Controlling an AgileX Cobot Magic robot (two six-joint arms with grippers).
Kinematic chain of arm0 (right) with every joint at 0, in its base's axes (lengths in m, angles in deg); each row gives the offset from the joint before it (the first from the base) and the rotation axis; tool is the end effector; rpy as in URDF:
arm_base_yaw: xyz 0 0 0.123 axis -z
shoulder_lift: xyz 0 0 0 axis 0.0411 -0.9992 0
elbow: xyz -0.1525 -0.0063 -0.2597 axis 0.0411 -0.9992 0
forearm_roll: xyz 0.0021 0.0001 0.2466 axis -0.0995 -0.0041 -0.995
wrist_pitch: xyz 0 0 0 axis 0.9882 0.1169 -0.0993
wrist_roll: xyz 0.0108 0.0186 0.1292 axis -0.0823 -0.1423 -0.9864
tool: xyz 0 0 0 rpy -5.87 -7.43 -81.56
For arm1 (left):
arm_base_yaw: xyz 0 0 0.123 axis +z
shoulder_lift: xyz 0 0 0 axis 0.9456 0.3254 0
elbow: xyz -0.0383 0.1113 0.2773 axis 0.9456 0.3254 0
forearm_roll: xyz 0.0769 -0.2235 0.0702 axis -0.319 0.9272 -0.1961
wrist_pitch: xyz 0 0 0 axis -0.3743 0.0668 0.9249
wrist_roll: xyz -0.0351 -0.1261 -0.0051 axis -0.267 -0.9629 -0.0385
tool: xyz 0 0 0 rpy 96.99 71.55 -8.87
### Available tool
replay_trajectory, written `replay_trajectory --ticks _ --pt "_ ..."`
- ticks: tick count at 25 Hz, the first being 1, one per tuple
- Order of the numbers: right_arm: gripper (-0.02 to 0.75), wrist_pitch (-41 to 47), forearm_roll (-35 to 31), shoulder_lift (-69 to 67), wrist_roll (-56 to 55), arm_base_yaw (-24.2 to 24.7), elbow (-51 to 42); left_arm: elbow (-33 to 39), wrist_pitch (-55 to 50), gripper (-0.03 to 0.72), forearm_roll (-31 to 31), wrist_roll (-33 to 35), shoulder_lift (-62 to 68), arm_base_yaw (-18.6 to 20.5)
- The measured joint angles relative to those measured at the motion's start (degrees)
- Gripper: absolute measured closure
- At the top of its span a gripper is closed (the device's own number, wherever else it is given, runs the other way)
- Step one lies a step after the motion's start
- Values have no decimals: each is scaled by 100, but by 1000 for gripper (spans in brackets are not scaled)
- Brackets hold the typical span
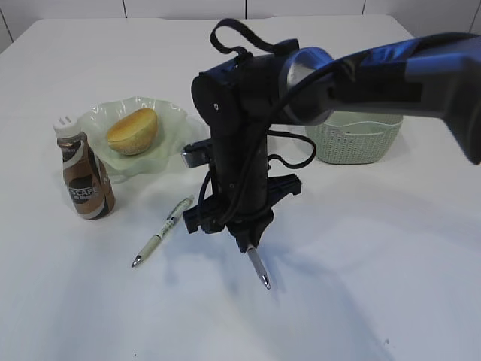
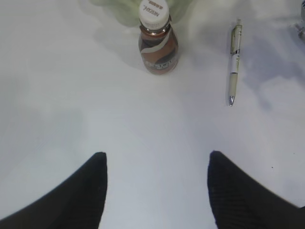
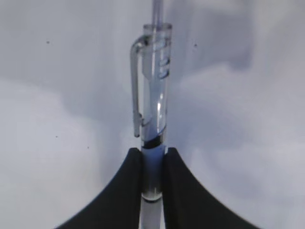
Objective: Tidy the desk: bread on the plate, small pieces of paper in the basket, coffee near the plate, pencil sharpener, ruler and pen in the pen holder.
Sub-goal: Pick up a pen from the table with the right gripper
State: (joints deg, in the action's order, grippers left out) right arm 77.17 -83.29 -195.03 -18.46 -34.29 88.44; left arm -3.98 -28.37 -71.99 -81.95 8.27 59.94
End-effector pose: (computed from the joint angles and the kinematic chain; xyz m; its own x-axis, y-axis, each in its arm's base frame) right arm 0.3617 0.2629 0.1310 -0.9505 -0.3106 0.0120 -0.3108 0.9494 -0.0443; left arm 0.2295 -0.0420 0.3553 -0.8164 0.2435 -0.5236 0.2486 0.9666 0.0619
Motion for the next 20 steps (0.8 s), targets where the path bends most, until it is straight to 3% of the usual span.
replay_trajectory --ticks 12,20 --pt "650 -365 483 1152 153 0 0 0 0 222 0 0 0 0" --pt "650 -1502 1700 1807 67 0 0 0 0 222 0 0 0 0"
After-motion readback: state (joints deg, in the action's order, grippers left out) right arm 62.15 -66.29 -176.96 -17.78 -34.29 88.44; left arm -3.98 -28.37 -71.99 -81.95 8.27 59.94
